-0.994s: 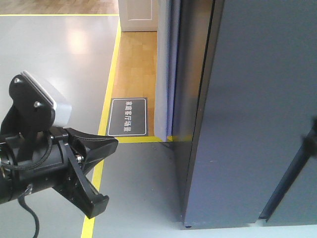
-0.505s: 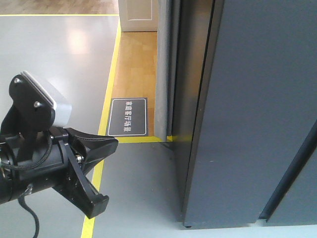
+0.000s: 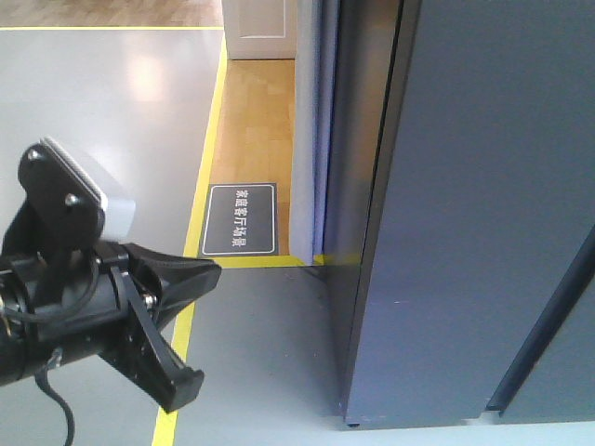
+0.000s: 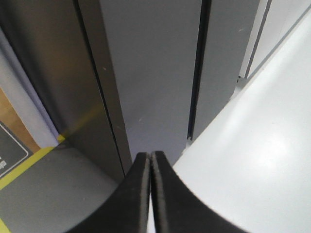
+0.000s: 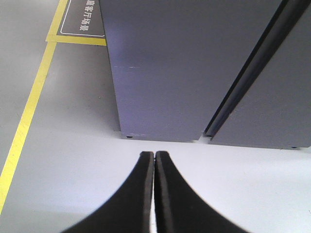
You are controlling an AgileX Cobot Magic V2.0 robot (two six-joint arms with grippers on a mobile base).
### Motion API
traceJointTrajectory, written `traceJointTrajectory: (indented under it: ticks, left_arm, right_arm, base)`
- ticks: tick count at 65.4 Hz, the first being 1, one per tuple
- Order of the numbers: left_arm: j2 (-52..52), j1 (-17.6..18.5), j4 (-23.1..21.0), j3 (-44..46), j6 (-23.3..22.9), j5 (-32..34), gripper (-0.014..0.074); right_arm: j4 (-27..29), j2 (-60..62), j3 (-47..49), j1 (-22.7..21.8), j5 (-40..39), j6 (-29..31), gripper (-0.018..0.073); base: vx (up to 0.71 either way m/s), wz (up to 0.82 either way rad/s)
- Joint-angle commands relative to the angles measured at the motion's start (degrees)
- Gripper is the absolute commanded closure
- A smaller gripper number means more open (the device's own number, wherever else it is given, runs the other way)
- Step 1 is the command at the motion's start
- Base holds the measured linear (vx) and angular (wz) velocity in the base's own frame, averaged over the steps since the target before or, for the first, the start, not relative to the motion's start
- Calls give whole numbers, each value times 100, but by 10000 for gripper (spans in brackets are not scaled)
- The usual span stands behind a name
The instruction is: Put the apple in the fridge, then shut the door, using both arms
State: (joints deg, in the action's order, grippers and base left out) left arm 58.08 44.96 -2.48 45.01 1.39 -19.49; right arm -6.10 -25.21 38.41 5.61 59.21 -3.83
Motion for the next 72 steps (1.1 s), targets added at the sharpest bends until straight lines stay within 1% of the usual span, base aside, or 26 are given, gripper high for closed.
traceJointTrajectory:
  ticks: [1, 4, 8, 15, 18, 24, 27, 38, 43, 52, 58, 64, 70, 72]
  left_arm:
    - [-178, -37, -44, 1, -31, 394, 602]
    - [-311, -95, -44, -114, -31, 382, 602]
    - [-589, -324, -44, -379, 12, 432, 602]
    - [-1219, -947, -95, -952, -43, 632, 602]
    - [-1572, -1300, -95, -1261, -43, 789, 602]
    - [-2308, -1834, -95, -1826, -43, 1046, 602]
    - [-2783, -2174, -95, -2102, -43, 1134, 602]
    - [-4119, -3154, -89, -2884, -33, 1167, 602]
    - [-4600, -3508, -89, -3185, -33, 1167, 602]
    - [-5191, -3922, -89, -3645, -39, 1179, 602]
    - [-5422, -4103, -94, -3947, -39, 1241, 602]
    - [-5615, -4287, -94, -4338, -44, 1697, 602]
    - [-5832, -4435, -175, -4802, -139, 2459, 602]
    - [-5917, -4473, -231, -4845, -139, 2470, 602]
  right_arm:
    - [-43, -36, 130, 4, -285, 16, 561]
    - [-38, -36, 130, 4, -280, 16, 561]
    - [-53, -36, 130, 4, -280, 16, 561]
    - [-48, -36, 130, 4, -280, 16, 561]
    - [-54, -36, 130, 4, -274, 16, 561]
    - [-54, -36, 130, 4, -268, 16, 561]
    - [-54, -36, 130, 4, -268, 16, 561]
    - [-54, -36, 130, 4, -268, 16, 561]
    - [-54, -36, 130, 4, -268, 16, 561]
    - [-54, -36, 130, 4, -268, 16, 561]
    - [-54, -36, 130, 4, -268, 16, 561]
    - [-54, -36, 130, 4, -268, 16, 561]
    - [-54, -36, 130, 4, -262, 16, 561]
    - [-54, -36, 130, 4, -262, 16, 561]
  base:
    - [0, 0]
    - [0, 0]
    - [0, 0]
    - [0, 0]
    - [0, 0]
    - [0, 0]
    - [0, 0]
    - [0, 0]
    - [0, 0]
    - [0, 0]
    - [0, 0]
    - [0, 0]
    - [0, 0]
    - [0, 0]
